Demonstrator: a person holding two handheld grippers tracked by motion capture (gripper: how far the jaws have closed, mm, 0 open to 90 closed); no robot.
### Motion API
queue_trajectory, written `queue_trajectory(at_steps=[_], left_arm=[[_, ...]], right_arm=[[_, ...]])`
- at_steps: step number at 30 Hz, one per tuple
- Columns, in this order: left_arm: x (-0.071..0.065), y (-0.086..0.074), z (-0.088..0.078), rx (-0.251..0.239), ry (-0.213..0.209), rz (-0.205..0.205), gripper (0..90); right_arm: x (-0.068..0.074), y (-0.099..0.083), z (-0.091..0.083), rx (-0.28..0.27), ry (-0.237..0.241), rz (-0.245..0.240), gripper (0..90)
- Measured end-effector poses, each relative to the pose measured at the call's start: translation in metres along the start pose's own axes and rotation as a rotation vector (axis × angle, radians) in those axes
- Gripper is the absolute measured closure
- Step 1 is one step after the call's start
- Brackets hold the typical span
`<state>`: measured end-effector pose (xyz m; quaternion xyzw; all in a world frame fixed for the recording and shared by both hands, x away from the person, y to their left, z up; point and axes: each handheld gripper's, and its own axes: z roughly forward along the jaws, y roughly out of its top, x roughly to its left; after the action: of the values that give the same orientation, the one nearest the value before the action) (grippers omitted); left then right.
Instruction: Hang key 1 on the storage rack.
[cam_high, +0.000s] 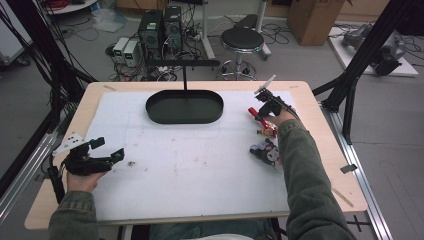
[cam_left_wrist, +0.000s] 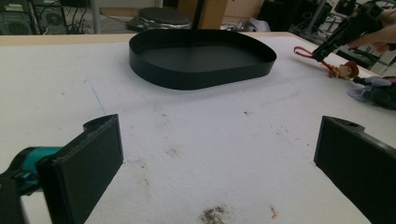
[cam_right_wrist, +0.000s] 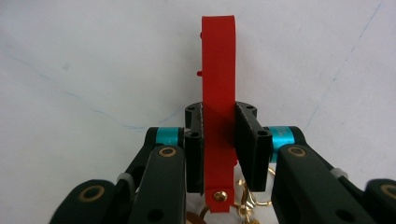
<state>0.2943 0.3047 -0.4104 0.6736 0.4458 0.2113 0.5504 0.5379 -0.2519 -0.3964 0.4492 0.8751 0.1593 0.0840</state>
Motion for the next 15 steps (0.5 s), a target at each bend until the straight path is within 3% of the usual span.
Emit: queue_trajectory(at_steps=[12, 15], left_arm=[[-0.002, 0.0, -0.001, 0.0, -0.003, 0.0, 1.8], [-0.003, -0.001, -0.001, 0.003, -0.005, -0.001, 1.8]], right_arm=[[-0.009, -0.012, -0.047, -0.131, 0.074, 0.058, 74.6], [-0.014, -0.018, -0.062, -0.177, 0.113, 0.081, 74.6]])
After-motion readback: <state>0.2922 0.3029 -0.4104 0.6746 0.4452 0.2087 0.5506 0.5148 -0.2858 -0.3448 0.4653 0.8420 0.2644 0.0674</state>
